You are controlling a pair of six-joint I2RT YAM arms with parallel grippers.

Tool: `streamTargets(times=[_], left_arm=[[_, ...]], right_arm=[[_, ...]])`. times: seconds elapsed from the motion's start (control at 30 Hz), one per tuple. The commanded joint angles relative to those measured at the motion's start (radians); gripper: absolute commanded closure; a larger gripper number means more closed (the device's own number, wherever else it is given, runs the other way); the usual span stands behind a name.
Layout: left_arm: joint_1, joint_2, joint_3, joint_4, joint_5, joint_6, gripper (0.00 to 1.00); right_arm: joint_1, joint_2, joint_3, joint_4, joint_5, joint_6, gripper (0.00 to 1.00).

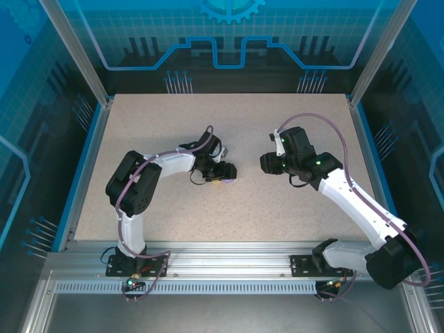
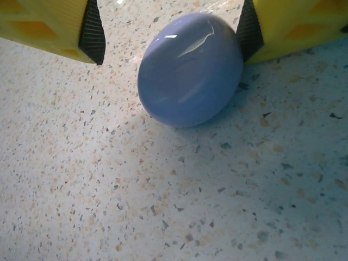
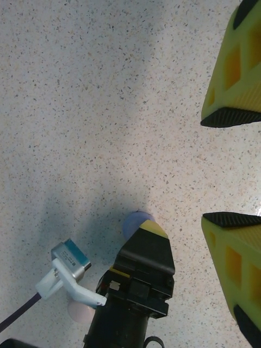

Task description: Insert the wireless bluetooth earbuds into the charging case

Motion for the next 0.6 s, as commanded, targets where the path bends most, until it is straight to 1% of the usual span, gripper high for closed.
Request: streamTargets(times=[0.0,0.13,0.33,0.4,0.57], left_arm=[[0.007,-0.051,-0.023,-0.058,-0.107,0.037,0.28],[0.006,-0.147,-0.055,-0.058,-0.176,0.070,0.25],[0.020,-0.334,-0.117,-0.056,-0.330,0.147,0.23],[0.035,-0.395,-0.145,-0.042,-0.375,0.172,0.22],[0.091,-0.512,-0.222,0.010,-0.454,0.223,0.20]], right_arm=[[-0.020,-0.016,-0.020,0.004,0.019,0.005,0.51],[-0.035,-0.021,-0.061,0.041,0.080,-0.016,0.49],[-0.095,-0.055,-0.167,0.170,0.202,-0.045,0.47],[-0.123,-0.064,-0.221,0.229,0.245,-0.063,0.47],[-0.206,-0.045,-0.297,0.359,0.285,-0.111,0.45]])
